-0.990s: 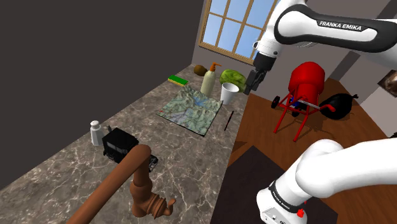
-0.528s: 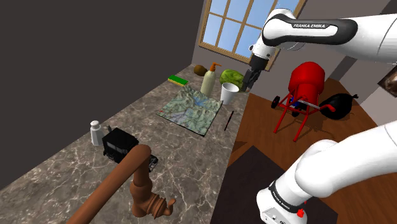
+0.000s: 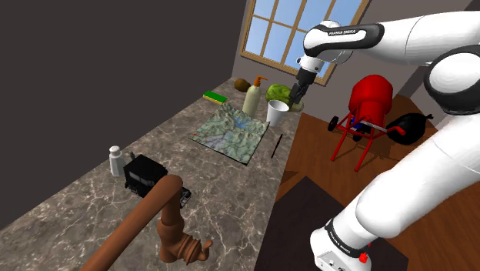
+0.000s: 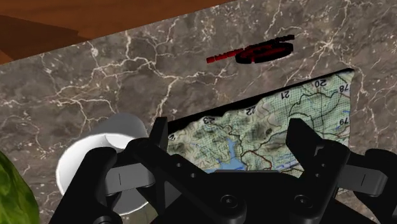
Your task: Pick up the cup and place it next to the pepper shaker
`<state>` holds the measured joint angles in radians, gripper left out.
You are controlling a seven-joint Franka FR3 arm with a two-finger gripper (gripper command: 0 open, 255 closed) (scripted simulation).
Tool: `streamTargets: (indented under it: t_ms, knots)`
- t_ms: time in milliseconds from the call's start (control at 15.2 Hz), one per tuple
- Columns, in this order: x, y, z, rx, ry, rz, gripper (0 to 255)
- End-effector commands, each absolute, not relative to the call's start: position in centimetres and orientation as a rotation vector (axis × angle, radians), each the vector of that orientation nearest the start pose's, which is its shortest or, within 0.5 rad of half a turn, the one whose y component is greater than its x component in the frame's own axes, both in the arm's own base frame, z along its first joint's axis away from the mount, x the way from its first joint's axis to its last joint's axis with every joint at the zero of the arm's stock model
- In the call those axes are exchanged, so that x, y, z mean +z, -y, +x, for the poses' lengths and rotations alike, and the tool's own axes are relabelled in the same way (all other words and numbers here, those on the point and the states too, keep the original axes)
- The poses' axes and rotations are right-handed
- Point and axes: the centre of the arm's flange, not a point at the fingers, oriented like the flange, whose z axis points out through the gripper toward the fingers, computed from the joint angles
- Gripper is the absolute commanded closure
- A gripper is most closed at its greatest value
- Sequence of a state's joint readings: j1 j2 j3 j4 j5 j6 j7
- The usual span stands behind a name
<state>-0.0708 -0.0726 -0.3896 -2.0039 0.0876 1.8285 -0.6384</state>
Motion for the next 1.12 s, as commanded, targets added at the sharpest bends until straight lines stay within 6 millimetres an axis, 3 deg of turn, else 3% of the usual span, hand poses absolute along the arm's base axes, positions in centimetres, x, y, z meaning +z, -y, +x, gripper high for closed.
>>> streamTargets:
  t_ms: [0, 924, 1056]
  knots:
    - [46.6, 25.0, 48.7, 0.048, 0.238, -2.974, 0]
    - [39.4, 38.8, 59.5, 0.017, 0.283, -2.92, 0]
    - [38.4, 38.6, 59.4, 0.017, 0.283, -2.92, 0]
